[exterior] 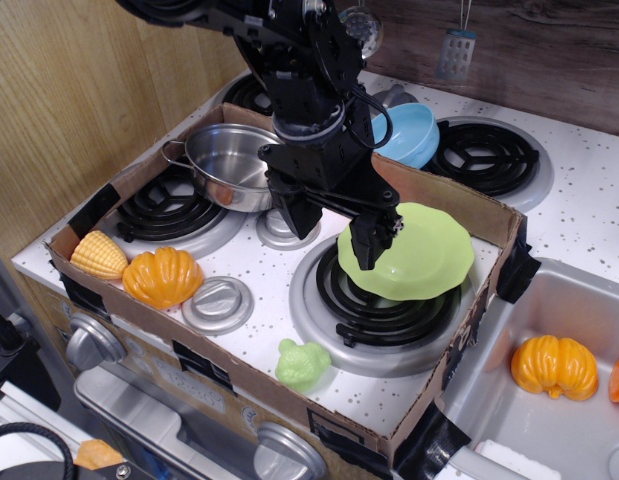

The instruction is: Put broccoli in pot

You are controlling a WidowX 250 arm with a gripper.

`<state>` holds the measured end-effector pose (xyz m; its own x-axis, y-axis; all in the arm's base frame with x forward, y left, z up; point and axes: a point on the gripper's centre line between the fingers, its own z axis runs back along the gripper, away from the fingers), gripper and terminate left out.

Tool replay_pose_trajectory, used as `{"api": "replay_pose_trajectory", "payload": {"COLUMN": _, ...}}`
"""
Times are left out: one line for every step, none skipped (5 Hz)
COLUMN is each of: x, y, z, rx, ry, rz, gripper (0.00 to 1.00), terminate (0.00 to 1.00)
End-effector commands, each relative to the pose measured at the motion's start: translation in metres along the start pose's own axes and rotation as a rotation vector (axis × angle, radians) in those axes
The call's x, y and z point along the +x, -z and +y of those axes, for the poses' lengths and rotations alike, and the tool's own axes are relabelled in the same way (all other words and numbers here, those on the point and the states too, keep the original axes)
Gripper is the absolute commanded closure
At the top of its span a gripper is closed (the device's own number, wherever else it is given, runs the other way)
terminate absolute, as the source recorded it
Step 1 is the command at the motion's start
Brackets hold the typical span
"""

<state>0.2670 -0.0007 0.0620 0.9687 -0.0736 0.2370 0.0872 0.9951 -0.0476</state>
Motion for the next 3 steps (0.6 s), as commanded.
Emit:
{"api": "replay_pose_trajectory", "payload": {"x": 0.0, "y": 0.0, "z": 0.0, "rx": 0.0, "ry": 0.0, "rz": 0.0, "gripper": 0.0, "terminate": 0.0}}
{"api": "replay_pose_trajectory", "payload": {"x": -0.028, "y": 0.001, "z": -0.006, "rx": 0.02, "ry": -0.035, "rz": -0.031, "gripper": 0.0, "terminate": 0.0}}
{"api": "replay_pose_trajectory", "payload": {"x": -0.053, "y": 0.0, "z": -0.013, "rx": 0.022, "ry": -0.068, "rz": -0.021, "gripper": 0.0, "terminate": 0.0}}
